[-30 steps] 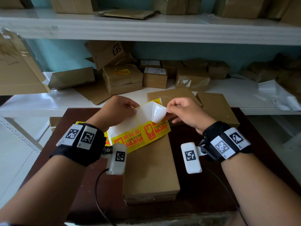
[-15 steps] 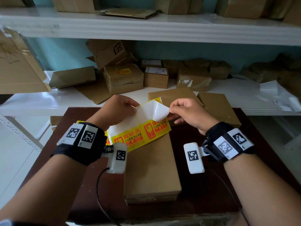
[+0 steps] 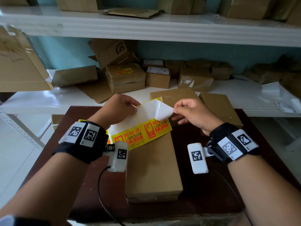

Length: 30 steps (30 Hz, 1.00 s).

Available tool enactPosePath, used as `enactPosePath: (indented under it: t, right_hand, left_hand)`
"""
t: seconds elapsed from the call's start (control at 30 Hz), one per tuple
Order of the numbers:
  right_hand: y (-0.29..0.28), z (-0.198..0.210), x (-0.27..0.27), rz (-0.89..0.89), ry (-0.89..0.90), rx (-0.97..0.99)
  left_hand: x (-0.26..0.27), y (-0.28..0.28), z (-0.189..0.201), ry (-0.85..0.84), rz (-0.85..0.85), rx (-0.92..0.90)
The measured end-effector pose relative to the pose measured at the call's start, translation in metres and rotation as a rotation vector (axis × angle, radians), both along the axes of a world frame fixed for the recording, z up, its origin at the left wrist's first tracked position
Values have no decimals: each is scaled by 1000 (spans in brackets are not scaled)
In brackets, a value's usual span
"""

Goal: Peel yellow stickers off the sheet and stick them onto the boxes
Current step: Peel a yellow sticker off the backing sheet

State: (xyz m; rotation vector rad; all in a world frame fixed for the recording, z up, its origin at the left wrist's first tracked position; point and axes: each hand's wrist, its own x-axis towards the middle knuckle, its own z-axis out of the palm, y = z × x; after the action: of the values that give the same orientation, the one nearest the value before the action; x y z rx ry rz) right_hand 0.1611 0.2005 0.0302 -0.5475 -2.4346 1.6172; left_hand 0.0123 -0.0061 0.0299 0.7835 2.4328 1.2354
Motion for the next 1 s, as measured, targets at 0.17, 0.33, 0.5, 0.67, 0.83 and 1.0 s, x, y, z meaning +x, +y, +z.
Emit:
enactPosePath:
  t: [0.17,0.33,0.5,0.67,0.83,1.0]
  right_hand:
    - [1,0,0,-10,9,-9]
    - [2,0,1,-15,7,-11]
    - [4,-2,4,-20,-2,0]
    - [6,-3,4,-23,-2,4]
    - [6,-3,5,-26,-6,1]
    - [6,-3,5,-27,-9,-3]
  left_hand:
    - [-2,0,-1,31,3,-11]
    - [-3,0,-1,44,0,-17]
    - [-2,0,-3,39,2,-17]
    - [-3,0,-3,26,8,-8]
    - [-3,-1,-3,25,13,-4]
    - [-4,-2,-3,37,16,-8]
